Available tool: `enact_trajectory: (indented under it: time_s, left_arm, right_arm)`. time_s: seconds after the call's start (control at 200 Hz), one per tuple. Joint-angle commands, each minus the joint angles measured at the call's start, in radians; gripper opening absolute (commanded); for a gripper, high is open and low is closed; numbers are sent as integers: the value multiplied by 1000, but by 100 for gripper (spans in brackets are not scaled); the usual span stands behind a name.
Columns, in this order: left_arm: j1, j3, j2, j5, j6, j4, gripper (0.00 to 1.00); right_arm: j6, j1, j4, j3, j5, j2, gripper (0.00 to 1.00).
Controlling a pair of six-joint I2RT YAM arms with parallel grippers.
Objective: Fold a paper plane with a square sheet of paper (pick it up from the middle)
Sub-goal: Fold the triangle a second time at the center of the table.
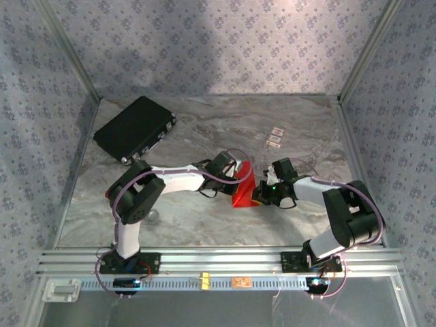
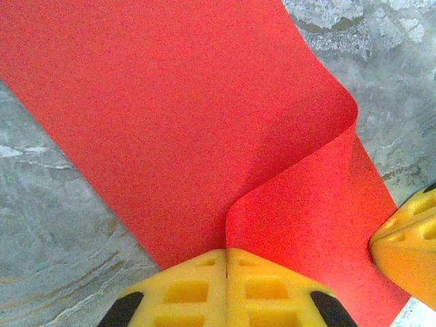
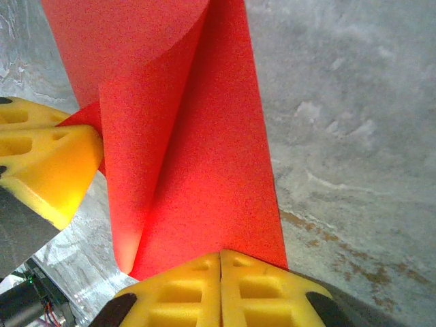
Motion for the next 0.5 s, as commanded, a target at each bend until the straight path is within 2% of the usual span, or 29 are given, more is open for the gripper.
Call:
enact_trajectory:
  time_s: [0.0, 0.495]
  left_arm:
    - [-3, -12, -40, -12, -5, -11, 0]
    - [-10, 6, -40, -27, 1, -26, 0]
  right_arm:
    - [-13, -6, -86, -5, 40, 22, 8]
    - [-6, -7, -83, -9, 40, 21, 8]
